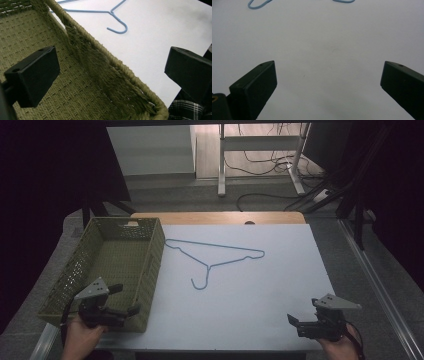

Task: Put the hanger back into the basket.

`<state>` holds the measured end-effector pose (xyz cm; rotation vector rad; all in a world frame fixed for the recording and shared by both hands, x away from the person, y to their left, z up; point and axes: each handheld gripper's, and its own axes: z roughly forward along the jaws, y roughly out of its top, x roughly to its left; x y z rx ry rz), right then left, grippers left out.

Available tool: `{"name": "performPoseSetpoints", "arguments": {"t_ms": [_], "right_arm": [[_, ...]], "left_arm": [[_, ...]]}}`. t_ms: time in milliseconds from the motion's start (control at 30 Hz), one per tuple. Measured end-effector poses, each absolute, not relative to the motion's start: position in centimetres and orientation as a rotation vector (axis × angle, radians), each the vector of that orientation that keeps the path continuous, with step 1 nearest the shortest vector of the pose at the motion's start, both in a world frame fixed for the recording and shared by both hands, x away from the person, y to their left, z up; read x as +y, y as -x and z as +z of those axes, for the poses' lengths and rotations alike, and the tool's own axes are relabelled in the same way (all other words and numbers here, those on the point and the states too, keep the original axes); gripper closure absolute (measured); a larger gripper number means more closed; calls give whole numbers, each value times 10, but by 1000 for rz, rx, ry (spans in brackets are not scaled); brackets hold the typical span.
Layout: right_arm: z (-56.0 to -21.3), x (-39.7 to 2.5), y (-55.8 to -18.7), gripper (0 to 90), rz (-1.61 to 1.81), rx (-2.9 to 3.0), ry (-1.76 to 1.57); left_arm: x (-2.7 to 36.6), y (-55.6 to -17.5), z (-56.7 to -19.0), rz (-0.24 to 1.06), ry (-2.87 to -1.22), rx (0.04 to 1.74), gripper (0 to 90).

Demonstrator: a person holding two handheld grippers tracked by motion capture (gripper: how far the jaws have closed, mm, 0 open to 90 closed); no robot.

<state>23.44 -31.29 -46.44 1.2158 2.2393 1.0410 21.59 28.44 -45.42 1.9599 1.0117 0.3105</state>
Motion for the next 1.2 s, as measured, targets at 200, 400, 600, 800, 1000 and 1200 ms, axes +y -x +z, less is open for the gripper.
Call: {"name": "performPoseSetpoints", "arguments": {"t_ms": [200, 400, 600, 800, 1000, 1200], "right_arm": [[-465, -312, -235, 0, 1042, 2243, -1211], [-466, -311, -236, 0, 1042, 2240, -1209], [-466, -309, -236, 0, 1036, 2237, -1210], [-464, -303, -236, 0, 1033, 2249, -1208], [-460, -295, -237, 0, 1043, 2255, -1217], [-455, -287, -240, 0, 1072, 2265, -1215]], "left_arm": [[285, -216, -455, 318, -1959, 1005, 0], [287, -215, -454, 327, -1950, 1003, 1], [286, -215, -453, 343, -1962, 995, 4], [285, -214, -453, 348, -1966, 993, 4], [287, -213, -451, 363, -1940, 993, 6], [287, -213, -450, 363, -1927, 990, 7]]}}
